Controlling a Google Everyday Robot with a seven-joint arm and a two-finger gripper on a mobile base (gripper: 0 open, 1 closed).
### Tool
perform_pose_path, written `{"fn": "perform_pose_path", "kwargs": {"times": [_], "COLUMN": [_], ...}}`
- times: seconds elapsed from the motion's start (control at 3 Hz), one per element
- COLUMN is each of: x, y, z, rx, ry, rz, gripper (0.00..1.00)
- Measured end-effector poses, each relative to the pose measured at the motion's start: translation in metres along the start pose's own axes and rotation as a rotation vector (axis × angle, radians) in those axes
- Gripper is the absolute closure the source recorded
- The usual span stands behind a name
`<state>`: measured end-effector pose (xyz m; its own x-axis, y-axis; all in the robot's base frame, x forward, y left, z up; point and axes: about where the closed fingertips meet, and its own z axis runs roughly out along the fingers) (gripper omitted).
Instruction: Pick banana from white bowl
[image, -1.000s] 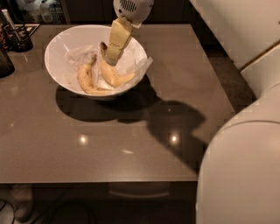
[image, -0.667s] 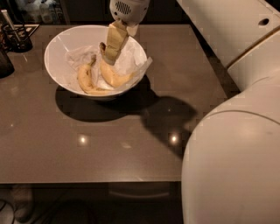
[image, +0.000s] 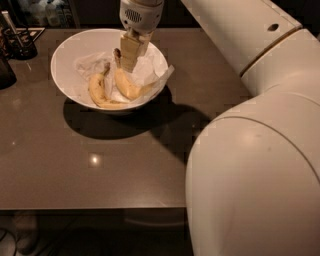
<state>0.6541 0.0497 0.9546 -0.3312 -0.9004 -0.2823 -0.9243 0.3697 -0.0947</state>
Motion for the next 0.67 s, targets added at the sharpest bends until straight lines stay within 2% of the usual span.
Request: {"fn": "perform_pose_path", "kwargs": {"times": [0.67], "x": [-0.009], "y": [-0.003], "z": [0.029], "rx": [-0.032], "ry": [0.033], "rz": [-0.019], "gripper": [0.43]}}
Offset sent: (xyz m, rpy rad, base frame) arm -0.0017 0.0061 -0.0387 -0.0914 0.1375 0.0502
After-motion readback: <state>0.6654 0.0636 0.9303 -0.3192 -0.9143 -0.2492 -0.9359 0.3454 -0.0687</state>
